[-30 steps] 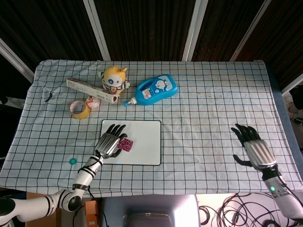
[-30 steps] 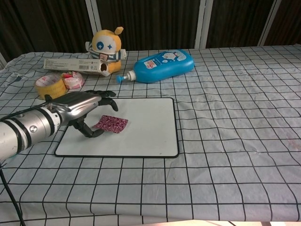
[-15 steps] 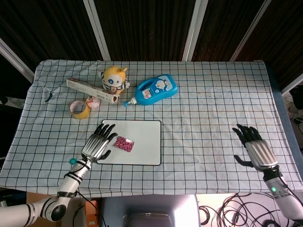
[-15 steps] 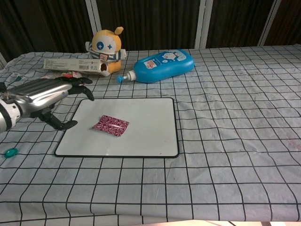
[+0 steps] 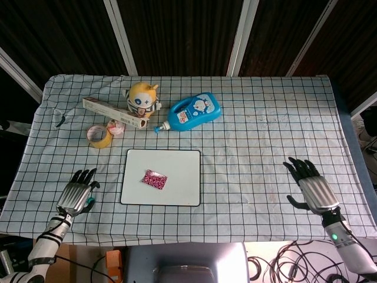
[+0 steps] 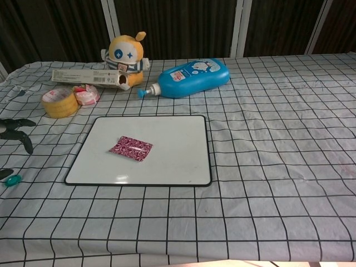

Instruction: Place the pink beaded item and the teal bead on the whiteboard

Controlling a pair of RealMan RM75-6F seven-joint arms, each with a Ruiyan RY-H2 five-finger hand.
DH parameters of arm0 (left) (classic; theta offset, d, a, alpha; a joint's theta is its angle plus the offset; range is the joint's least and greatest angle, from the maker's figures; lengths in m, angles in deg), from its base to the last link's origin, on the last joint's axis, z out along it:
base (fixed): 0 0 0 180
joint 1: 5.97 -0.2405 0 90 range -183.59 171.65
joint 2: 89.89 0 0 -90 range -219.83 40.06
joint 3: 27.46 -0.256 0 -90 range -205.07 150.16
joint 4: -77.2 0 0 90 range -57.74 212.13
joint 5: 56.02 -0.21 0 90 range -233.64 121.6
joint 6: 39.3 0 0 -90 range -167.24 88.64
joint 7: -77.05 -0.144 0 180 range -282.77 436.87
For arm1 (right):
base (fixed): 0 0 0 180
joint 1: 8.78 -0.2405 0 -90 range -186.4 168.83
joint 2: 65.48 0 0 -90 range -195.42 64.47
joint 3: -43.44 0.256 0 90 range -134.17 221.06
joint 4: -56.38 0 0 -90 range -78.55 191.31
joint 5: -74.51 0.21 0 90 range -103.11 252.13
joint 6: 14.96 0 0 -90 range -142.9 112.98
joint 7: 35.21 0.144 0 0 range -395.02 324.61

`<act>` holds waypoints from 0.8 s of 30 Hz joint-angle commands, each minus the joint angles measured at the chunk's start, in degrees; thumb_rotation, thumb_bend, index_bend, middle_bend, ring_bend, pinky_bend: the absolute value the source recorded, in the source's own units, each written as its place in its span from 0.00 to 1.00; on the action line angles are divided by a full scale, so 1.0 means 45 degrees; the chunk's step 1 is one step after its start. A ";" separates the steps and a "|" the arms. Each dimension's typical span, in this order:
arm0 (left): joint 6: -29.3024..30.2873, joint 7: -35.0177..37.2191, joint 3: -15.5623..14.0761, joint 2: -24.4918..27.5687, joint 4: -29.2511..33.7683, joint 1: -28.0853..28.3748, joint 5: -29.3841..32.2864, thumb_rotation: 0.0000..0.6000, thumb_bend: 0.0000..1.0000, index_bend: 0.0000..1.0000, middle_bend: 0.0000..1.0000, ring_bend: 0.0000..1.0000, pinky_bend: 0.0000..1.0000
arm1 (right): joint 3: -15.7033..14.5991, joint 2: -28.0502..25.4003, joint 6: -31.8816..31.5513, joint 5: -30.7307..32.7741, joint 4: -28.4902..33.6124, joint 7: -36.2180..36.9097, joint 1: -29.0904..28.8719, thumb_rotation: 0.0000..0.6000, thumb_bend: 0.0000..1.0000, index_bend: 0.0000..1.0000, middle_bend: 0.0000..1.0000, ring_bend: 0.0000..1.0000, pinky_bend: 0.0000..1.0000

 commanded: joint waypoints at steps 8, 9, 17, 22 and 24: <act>-0.0112 0.0793 -0.0068 -0.0904 -0.1689 -0.0593 -0.0401 1.00 0.34 0.35 0.00 0.00 0.06 | -0.0049 -0.0056 -0.0190 -0.0203 0.0067 0.0055 0.0067 1.00 0.24 0.00 0.00 0.00 0.00; -0.0130 0.0832 -0.0058 -0.0927 -0.1769 -0.0618 -0.0422 1.00 0.34 0.35 0.00 0.00 0.06 | -0.0055 -0.0058 -0.0197 -0.0207 0.0067 0.0057 0.0075 1.00 0.24 0.00 0.00 0.00 0.00; -0.0105 0.0893 -0.0044 -0.1129 -0.2467 -0.0959 -0.0520 1.00 0.34 0.37 0.00 0.00 0.06 | -0.0052 -0.0007 -0.0188 -0.0141 0.0055 -0.0085 0.0090 1.00 0.24 0.00 0.00 0.00 0.00; -0.0107 0.1171 -0.0036 -0.1221 -0.2742 -0.1138 -0.0726 1.00 0.34 0.37 0.00 0.00 0.06 | -0.0044 0.0032 -0.0171 -0.0089 0.0054 -0.0175 0.0092 1.00 0.24 0.00 0.00 0.00 0.00; -0.0086 0.1285 -0.0031 -0.1252 -0.2812 -0.1208 -0.0839 1.00 0.34 0.37 0.00 0.00 0.06 | -0.0038 0.0051 -0.0156 -0.0058 0.0051 -0.0218 0.0089 1.00 0.24 0.00 0.00 0.00 0.00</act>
